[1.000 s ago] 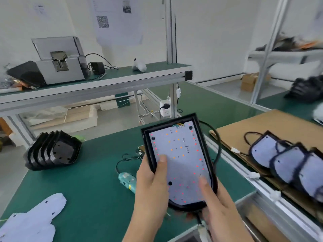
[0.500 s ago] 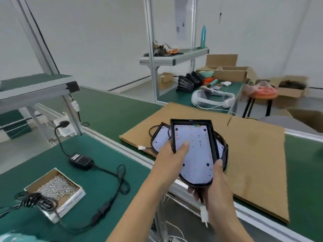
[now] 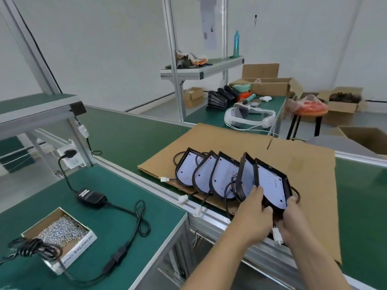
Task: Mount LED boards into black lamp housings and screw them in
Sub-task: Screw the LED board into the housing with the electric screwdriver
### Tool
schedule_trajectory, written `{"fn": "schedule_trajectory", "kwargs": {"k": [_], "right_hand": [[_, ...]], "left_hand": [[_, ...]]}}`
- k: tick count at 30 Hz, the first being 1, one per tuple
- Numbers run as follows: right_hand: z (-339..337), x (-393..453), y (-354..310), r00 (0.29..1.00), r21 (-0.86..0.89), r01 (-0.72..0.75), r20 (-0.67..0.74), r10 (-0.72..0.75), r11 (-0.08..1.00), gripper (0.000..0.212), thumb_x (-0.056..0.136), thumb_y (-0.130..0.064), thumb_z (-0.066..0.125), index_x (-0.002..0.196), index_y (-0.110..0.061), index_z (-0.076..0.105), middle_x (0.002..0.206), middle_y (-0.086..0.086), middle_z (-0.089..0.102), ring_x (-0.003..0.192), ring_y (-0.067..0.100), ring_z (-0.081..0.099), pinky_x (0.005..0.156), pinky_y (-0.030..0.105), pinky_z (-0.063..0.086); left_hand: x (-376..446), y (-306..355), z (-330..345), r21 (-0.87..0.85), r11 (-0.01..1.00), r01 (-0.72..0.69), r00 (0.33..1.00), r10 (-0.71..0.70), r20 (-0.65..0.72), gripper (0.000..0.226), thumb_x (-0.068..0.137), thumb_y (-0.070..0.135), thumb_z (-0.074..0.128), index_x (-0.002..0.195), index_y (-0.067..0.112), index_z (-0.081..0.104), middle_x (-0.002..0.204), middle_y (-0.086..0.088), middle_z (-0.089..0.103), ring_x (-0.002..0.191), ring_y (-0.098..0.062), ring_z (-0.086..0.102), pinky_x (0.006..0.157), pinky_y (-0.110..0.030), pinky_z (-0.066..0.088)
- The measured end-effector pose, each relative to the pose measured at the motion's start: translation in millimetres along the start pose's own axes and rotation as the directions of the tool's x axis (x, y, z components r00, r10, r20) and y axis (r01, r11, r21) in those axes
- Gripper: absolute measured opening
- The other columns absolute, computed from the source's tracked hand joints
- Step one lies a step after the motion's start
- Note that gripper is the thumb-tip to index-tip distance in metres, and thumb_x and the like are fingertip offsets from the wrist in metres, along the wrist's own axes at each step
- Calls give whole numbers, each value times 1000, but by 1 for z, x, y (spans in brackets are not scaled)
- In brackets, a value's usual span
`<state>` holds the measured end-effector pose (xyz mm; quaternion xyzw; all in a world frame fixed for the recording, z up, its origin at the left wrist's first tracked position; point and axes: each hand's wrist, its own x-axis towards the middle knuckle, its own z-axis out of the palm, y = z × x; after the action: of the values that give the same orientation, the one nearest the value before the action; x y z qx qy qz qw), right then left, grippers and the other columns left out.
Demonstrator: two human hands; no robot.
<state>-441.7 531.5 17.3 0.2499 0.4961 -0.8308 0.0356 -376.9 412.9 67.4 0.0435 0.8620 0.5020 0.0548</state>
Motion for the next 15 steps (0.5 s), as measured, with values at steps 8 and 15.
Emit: {"fn": "schedule_trajectory", "kwargs": {"k": [8,15], "right_hand": [[-11,17,-14,972,-822,176,58,-229,541,67,111,-48,27,92,2,68,73,22,69,74,39,70,71,44,56],[-8,19,-5,852,-974,187,95,-515,130,56,104,-52,39,84,-2,56,83,24,62,75,39,57,66,41,45]], "left_hand": [[14,-15,0,-108,991,80,996,-76,44,69,103,31,44,166,34,15,174,13,6,160,-10,6,128,-35,13],[9,-22,10,-232,966,113,994,-106,41,70,94,31,49,161,35,28,172,13,17,157,-12,21,124,-37,30]]}}
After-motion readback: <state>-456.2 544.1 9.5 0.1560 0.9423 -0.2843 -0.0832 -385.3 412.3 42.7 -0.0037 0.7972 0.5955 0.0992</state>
